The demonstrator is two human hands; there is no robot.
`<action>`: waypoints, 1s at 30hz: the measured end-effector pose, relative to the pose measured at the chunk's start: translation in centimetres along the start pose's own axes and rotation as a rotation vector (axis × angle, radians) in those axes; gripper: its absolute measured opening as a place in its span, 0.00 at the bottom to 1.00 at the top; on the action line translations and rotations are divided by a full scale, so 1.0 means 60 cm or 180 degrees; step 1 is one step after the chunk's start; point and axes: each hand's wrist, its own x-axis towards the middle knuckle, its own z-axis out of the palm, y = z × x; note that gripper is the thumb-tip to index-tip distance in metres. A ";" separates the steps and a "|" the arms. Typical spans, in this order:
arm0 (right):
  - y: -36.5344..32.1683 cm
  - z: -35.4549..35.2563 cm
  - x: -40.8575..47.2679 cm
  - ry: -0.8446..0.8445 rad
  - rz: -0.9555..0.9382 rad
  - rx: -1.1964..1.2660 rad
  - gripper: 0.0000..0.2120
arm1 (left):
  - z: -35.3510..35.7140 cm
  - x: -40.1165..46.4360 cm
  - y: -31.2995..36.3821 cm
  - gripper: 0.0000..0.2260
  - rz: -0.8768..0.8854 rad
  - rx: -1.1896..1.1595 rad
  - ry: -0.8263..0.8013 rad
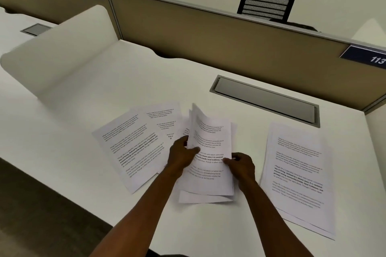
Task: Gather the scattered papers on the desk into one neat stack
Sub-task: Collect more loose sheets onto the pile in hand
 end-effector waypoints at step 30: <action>-0.099 0.127 -0.029 -0.1910 -0.0584 0.1090 0.23 | -0.241 -0.012 -0.139 0.39 -0.0112 0.2033 0.1612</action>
